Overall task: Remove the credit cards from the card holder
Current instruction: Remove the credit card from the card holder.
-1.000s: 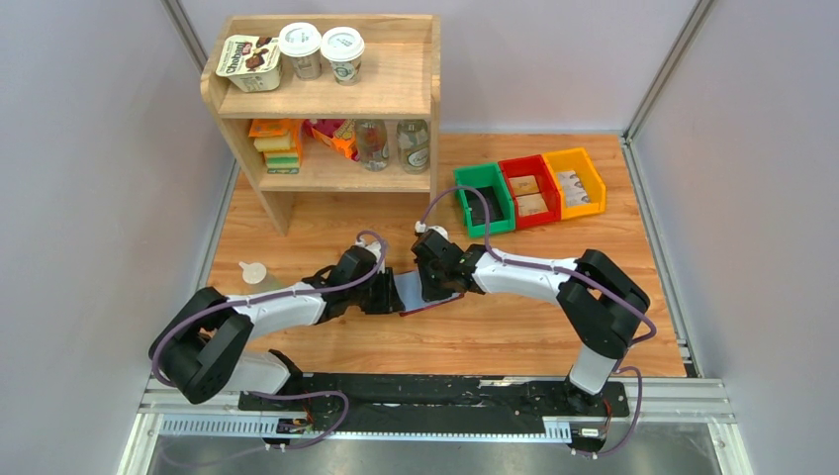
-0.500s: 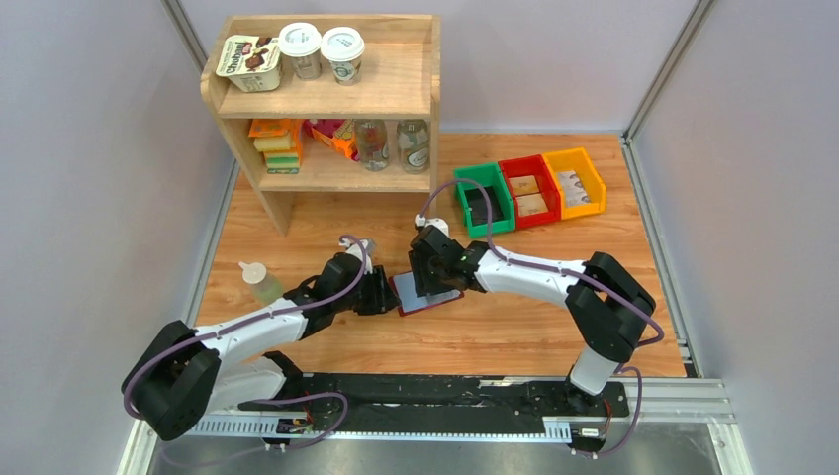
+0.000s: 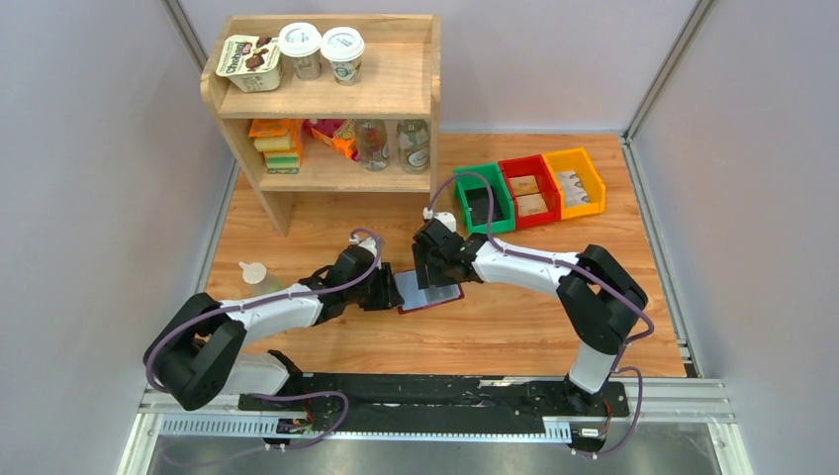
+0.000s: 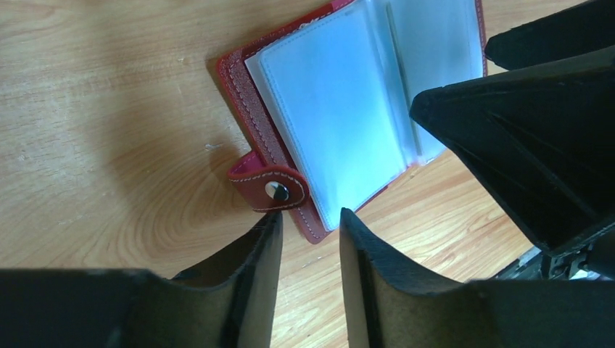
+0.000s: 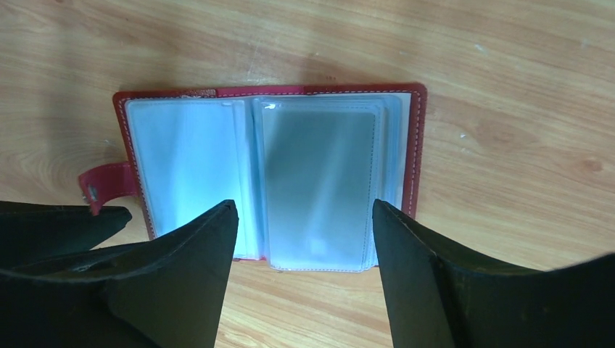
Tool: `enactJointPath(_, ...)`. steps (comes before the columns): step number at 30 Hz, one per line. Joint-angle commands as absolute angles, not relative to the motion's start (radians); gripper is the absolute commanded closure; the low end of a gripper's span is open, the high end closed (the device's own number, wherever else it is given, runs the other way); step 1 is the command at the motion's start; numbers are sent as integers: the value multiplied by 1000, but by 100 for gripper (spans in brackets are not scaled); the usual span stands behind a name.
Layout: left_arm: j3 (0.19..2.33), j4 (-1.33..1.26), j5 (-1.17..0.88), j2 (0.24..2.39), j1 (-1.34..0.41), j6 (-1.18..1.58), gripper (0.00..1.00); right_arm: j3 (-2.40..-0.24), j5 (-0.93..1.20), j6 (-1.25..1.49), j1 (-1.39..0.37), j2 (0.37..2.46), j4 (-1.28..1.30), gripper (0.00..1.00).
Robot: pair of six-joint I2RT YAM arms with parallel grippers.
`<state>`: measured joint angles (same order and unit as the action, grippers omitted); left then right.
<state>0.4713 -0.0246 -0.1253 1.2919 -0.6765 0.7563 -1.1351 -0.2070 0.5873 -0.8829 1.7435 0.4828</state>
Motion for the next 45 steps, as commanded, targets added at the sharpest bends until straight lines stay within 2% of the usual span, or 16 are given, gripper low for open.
enactJointPath(1, 494, -54, -144, 1304, -673, 744, 60, -1161, -184, 603, -887, 1770, 451, 29)
enactJointPath(7, 491, -60, -158, 1318, -673, 745, 65, -1149, -163, 612, -888, 1793, 437, 29)
enactJointPath(11, 488, -77, -175, 1330, -673, 752, 66, -1143, -100, 604, -888, 1790, 405, 33)
enactJointPath(16, 485, -109, -202, 1347, -673, 761, 67, -1146, -64, 609, -890, 1779, 388, 49)
enactJointPath(18, 483, -118, -210, 1354, -673, 762, 67, -1149, -46, 609, -887, 1778, 384, 52)
enactJointPath(25, 466, -152, -229, 1347, -673, 778, 67, -1154, 113, 611, -887, 1790, 304, 57)
enactJointPath(32, 405, -176, -203, 1212, -673, 802, 67, -1186, 218, 611, -888, 1822, 262, 57)
enactJointPath(38, 353, -86, -134, 1004, -673, 804, 61, -1226, 249, 604, -888, 1842, 273, 57)
enactJointPath(41, 345, -25, -104, 886, -673, 802, 53, -1244, 219, 580, -885, 1824, 301, 56)
enactJointPath(45, 370, -5, -110, 838, -673, 802, 41, -1224, 166, 554, -833, 1766, 344, 53)
